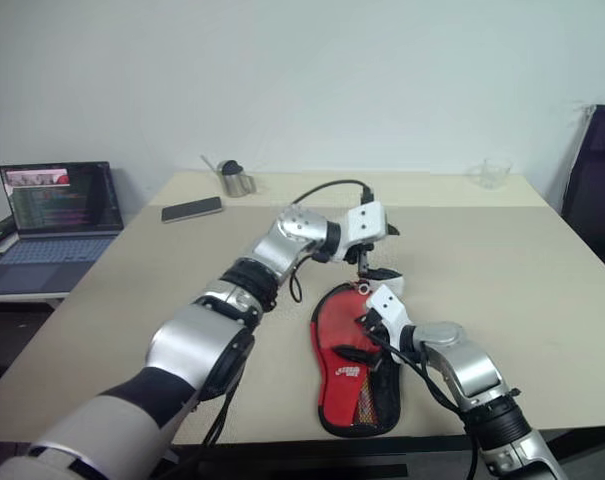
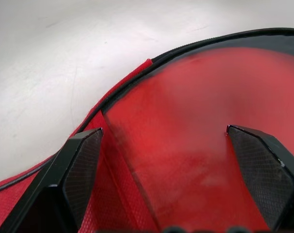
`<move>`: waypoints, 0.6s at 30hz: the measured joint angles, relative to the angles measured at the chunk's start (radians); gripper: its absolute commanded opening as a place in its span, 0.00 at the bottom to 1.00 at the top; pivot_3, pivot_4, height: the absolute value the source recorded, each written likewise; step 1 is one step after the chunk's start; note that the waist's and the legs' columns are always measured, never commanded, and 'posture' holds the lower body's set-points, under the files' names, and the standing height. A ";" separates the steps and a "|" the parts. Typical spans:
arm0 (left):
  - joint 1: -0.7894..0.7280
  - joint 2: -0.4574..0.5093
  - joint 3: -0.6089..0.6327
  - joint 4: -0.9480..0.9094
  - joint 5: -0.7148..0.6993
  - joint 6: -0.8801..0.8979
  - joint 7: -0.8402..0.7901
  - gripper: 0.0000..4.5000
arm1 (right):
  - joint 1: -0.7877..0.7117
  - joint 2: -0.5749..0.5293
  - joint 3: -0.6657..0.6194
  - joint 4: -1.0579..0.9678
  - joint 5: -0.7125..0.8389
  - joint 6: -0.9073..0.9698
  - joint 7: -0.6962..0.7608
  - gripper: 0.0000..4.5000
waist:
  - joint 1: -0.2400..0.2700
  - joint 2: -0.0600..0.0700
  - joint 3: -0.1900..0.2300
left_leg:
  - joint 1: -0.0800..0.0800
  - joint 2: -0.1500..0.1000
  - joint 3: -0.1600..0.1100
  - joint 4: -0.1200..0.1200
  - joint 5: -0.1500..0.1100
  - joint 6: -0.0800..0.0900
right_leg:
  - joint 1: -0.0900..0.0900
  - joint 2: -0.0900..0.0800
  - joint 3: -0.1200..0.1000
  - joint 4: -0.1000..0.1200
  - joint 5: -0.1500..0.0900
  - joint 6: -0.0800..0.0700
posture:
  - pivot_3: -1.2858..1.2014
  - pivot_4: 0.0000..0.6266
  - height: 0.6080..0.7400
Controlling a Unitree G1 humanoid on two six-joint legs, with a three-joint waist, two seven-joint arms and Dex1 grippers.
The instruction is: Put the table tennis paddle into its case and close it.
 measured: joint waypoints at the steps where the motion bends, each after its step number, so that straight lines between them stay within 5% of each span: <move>1: 0.000 0.019 0.001 -0.020 -0.010 0.004 -0.022 0.99 | 0.000 -0.003 0.000 0.000 0.001 0.000 0.005 1.00 | -0.002 0.000 0.000 | 0.000 0.000 0.000 0.000 0.000 0.000 | 0.000 0.000 0.000 0.000 0.000 0.000 | 0.52 0.24 1.00; 11: 0.081 0.255 0.094 -0.397 -0.220 0.215 -0.211 0.99 | 0.012 -0.026 0.002 -0.021 0.024 0.012 0.027 1.00 | -0.017 0.001 0.000 | 0.000 0.001 -0.001 0.000 0.000 0.000 | 0.000 0.001 0.001 -0.001 0.000 0.000 | 0.52 0.24 1.00; 18: 0.487 0.380 0.096 -0.933 -0.358 0.640 -0.210 0.99 | 0.032 -0.037 0.006 -0.053 0.031 0.020 0.027 1.00 | -0.022 0.002 0.000 | 0.000 0.001 -0.004 0.000 0.000 0.000 | 0.000 0.000 0.003 0.000 0.000 0.000 | 0.52 0.24 1.00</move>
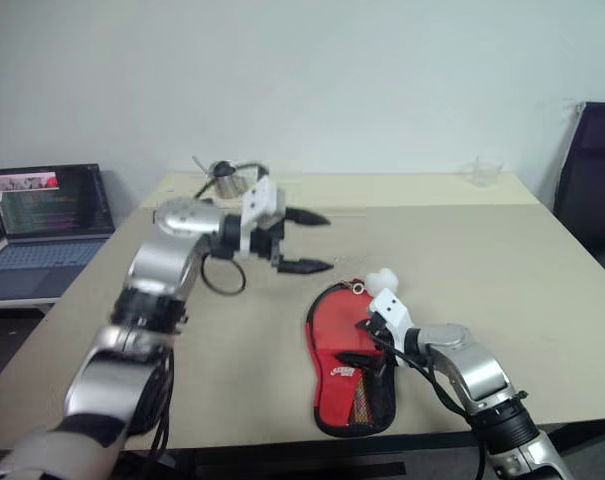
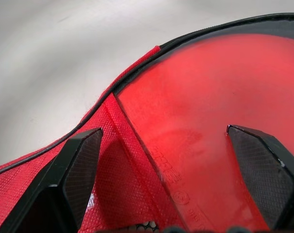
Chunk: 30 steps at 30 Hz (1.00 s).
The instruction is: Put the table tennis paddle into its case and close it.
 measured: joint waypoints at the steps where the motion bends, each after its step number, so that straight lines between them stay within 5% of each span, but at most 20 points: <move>1: 0.061 0.014 -0.002 -0.072 -0.018 0.065 0.009 0.99 | 0.015 -0.001 -0.003 -0.014 0.002 0.001 -0.004 1.00 | 0.000 0.000 0.000 | 0.000 0.000 0.000 0.000 0.000 0.000 | 0.000 -0.001 0.000 0.000 0.000 0.000 | 0.52 0.24 1.00; 5: 0.205 0.027 -0.018 -0.252 -0.057 0.278 0.103 0.99 | 0.033 -0.012 -0.016 -0.035 0.003 0.018 -0.013 1.00 | 0.009 -0.001 0.000 | 0.000 -0.001 -0.002 0.001 0.000 0.000 | 0.001 -0.001 -0.002 0.000 0.000 0.000 | 0.52 0.24 1.00; 11: 0.231 -0.098 -0.070 -0.270 -0.013 0.385 0.362 0.99 | 0.034 -0.028 -0.020 -0.045 0.006 0.035 -0.012 1.00 | 0.023 0.000 0.000 | 0.007 -0.001 -0.002 0.000 0.000 0.000 | 0.009 -0.001 -0.003 -0.001 0.000 0.000 | 0.52 0.24 1.00; 18: 0.252 -0.187 -0.080 -0.174 0.029 0.347 0.552 0.99 | 0.043 -0.132 -0.036 -0.078 0.023 0.061 0.026 1.00 | 0.026 0.000 0.001 | 0.007 -0.001 -0.002 0.000 0.000 0.000 | 0.008 -0.004 -0.003 -0.002 0.000 0.000 | 0.52 0.24 1.00; 25: 0.358 -0.240 -0.136 -0.141 0.032 0.263 0.594 0.99 | 0.074 -0.363 -0.077 -0.161 0.079 0.126 0.141 1.00 | 0.032 0.001 0.002 | 0.000 -0.002 -0.003 0.000 0.000 -0.001 | 0.005 -0.007 -0.005 -0.004 0.000 0.000 | 0.52 0.24 1.00; 30: 0.358 -0.266 -0.153 -0.117 0.032 0.182 0.587 0.99 | 0.052 -0.420 -0.152 -0.177 0.164 0.181 0.195 1.00 | 0.032 0.003 0.005 | 0.000 -0.002 -0.003 0.000 0.000 0.000 | 0.005 -0.007 -0.004 -0.004 0.000 0.000 | 0.52 0.24 1.00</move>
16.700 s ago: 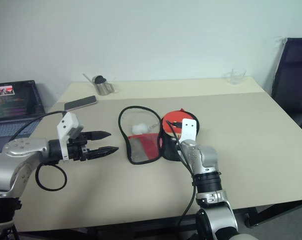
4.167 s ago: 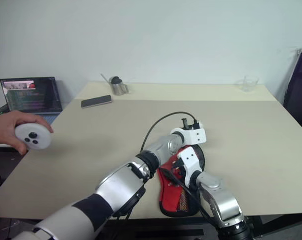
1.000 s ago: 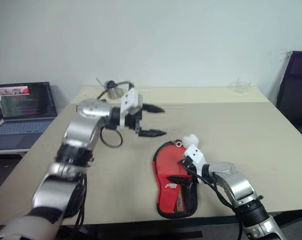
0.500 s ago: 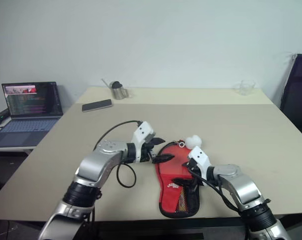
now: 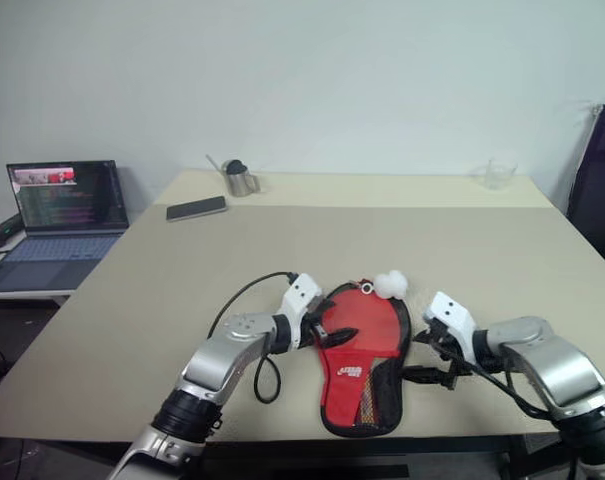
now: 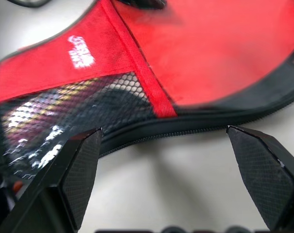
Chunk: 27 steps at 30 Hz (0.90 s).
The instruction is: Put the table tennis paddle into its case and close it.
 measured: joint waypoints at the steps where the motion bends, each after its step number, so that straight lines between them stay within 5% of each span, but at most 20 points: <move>1: -0.001 -0.007 -0.005 0.005 0.000 -0.014 0.000 0.99 | -0.028 0.010 -0.027 0.000 0.030 0.016 -0.001 1.00 | -0.001 0.000 0.001 | 0.000 0.000 0.000 0.000 0.000 0.000 | 0.000 0.000 0.000 0.000 0.000 0.000 | 0.52 0.24 1.00; 7: -0.047 -0.061 -0.030 0.096 0.011 -0.068 0.011 0.99 | -0.201 0.162 -0.162 0.074 0.108 0.026 -0.118 1.00 | 0.001 0.000 0.001 | 0.000 0.000 0.000 0.000 0.000 0.000 | 0.000 0.000 -0.001 0.000 0.000 0.000 | 0.52 0.24 1.00; 19: -0.107 -0.123 0.020 0.343 0.007 -0.232 0.045 0.99 | -0.387 0.496 -0.194 0.511 -0.064 -0.076 -0.616 1.00 | -0.003 0.002 0.000 | -0.002 -0.001 0.002 0.000 0.002 -0.004 | -0.004 -0.001 0.001 0.002 0.000 -0.001 | 0.52 0.24 1.00; 27: -0.096 -0.121 0.021 0.344 0.011 -0.249 0.027 0.99 | -0.388 0.523 -0.201 0.600 -0.080 -0.084 -0.638 1.00 | -0.005 0.005 -0.001 | -0.002 -0.001 0.003 -0.001 0.001 -0.001 | -0.004 -0.001 0.002 0.002 0.000 -0.001 | 0.52 0.24 1.00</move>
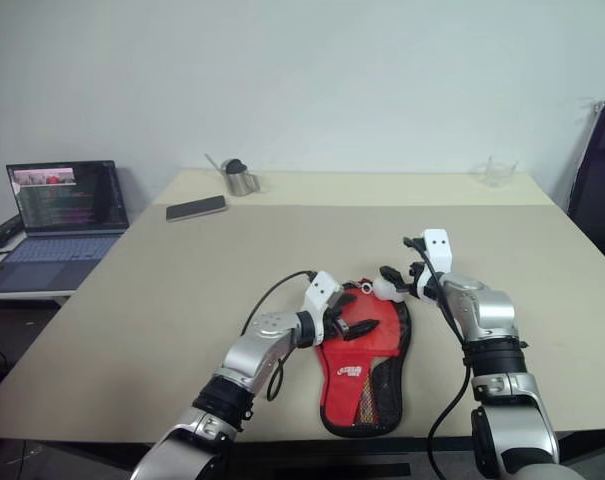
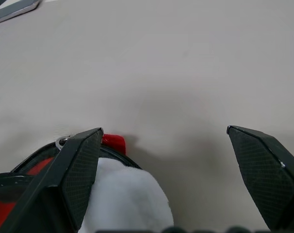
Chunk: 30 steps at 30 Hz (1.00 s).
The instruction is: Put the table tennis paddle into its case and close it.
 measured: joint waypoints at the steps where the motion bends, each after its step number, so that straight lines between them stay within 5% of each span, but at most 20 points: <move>1: 0.005 0.000 0.000 -0.007 0.000 0.001 0.000 0.99 | 0.003 -0.004 0.001 -0.006 0.001 0.010 0.009 1.00 | 0.000 0.000 0.000 | 0.000 0.000 0.000 0.000 0.000 0.001 | 0.000 0.000 0.000 0.000 0.000 0.000 | 0.52 0.24 1.00; 30: 0.022 0.008 -0.002 -0.045 0.012 0.025 -0.006 0.99 | 0.138 -0.138 0.176 -0.261 0.027 0.121 0.318 1.00 | 0.000 0.000 0.000 | 0.001 0.000 0.000 0.000 -0.001 0.001 | 0.000 0.001 0.000 -0.001 0.000 0.000 | 0.52 0.24 1.00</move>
